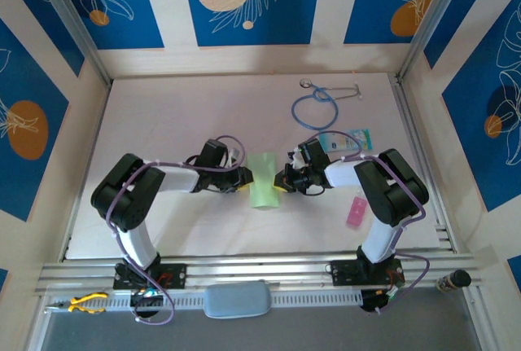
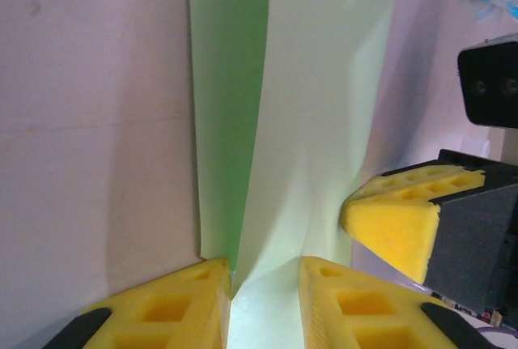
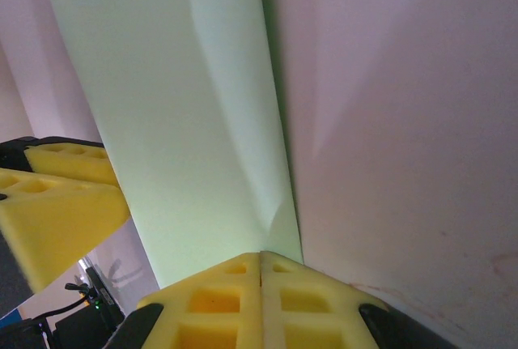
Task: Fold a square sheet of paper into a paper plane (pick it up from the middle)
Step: Third fold the triangle at the center of the table.
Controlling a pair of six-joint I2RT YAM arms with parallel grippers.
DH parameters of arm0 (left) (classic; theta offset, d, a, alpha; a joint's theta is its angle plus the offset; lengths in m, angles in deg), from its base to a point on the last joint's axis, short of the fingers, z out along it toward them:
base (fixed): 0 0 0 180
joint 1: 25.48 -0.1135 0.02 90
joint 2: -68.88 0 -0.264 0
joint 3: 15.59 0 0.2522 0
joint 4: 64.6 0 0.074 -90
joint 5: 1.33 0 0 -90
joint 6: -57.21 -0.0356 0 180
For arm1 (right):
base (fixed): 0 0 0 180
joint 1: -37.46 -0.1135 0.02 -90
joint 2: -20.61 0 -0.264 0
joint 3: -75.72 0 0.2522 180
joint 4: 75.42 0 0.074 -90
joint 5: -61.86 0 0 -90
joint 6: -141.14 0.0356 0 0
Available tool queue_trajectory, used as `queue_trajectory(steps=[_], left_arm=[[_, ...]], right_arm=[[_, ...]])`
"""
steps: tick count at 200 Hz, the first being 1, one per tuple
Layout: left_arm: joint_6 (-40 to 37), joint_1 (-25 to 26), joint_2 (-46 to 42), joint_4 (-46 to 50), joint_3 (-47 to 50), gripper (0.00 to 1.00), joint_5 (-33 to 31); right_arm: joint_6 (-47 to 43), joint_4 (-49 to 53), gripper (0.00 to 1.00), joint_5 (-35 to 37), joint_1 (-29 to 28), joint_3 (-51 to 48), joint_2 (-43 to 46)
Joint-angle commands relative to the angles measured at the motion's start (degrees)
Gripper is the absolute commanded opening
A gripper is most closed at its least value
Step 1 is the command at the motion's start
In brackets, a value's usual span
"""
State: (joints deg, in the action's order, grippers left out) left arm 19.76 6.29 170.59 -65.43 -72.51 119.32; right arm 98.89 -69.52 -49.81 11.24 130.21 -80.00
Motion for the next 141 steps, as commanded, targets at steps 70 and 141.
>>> queue_trajectory(steps=[70, 141], left_arm=[[2.3, 0.7, -0.8, -7.6, 1.4, 0.3, -0.3], [3.3, 0.4, -1.3, -8.6, 2.0, 0.29, 0.0]], right_arm=[[-0.7, 7.2, 0.01, 4.0, 0.0, -1.8, -1.4], [-0.8, 7.9, 0.01, 4.0, 0.1, -1.3, -0.8]])
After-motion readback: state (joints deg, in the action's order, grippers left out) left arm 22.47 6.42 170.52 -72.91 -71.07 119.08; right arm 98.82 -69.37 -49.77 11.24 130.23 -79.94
